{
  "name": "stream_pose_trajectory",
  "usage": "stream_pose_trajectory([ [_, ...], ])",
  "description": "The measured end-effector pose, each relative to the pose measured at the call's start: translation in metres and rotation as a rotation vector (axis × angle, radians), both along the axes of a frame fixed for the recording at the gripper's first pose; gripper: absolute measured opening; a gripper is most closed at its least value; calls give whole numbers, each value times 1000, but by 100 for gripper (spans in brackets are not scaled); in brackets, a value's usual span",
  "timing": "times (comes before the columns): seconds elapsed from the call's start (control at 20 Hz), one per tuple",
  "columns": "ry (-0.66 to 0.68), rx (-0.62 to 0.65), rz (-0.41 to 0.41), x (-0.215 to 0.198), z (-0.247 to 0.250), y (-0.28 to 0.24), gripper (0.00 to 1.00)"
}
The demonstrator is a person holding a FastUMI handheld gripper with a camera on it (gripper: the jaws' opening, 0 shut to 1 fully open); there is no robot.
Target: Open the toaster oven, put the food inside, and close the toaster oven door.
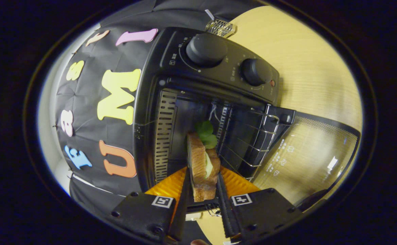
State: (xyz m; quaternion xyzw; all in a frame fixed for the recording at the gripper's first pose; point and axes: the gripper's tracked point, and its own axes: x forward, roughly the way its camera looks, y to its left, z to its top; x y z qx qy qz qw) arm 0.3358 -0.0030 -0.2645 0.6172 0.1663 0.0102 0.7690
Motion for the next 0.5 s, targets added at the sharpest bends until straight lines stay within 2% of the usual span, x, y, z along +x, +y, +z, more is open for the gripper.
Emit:
stream_pose_trajectory([
  [0.05, 11, -30, 17, -1, 0, 3, 53],
  [0.2, 50, -161, 104, -5, -2, 15, 81],
  [0.35, 113, -335, 180, -13, -6, 16, 91],
  [0.5, 186, -491, 271, -35, -17, 22, 92],
])
